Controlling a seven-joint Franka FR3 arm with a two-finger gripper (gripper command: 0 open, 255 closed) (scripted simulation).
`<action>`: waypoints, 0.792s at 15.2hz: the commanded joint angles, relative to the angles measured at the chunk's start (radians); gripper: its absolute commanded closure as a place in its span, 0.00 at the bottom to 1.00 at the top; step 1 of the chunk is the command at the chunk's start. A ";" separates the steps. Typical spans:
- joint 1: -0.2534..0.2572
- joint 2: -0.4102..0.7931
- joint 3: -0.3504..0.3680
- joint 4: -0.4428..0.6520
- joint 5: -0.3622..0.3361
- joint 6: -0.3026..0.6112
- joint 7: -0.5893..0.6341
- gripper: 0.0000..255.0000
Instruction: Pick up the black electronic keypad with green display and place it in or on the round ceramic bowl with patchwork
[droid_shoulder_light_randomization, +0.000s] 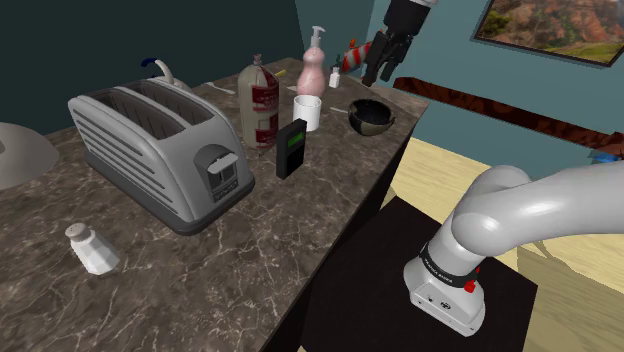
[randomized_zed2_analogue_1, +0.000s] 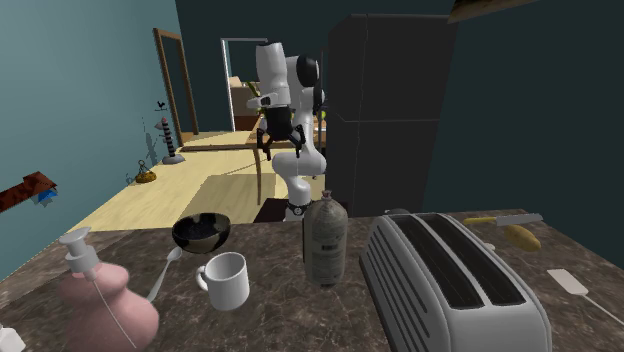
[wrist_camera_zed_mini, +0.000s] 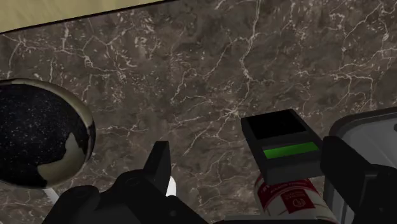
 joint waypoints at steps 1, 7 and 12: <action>0.000 0.000 0.000 0.000 0.000 0.000 0.000 0.00; -0.074 0.184 0.155 0.034 0.064 0.087 0.386 0.00; -0.130 0.376 0.252 0.109 0.084 0.148 0.700 0.00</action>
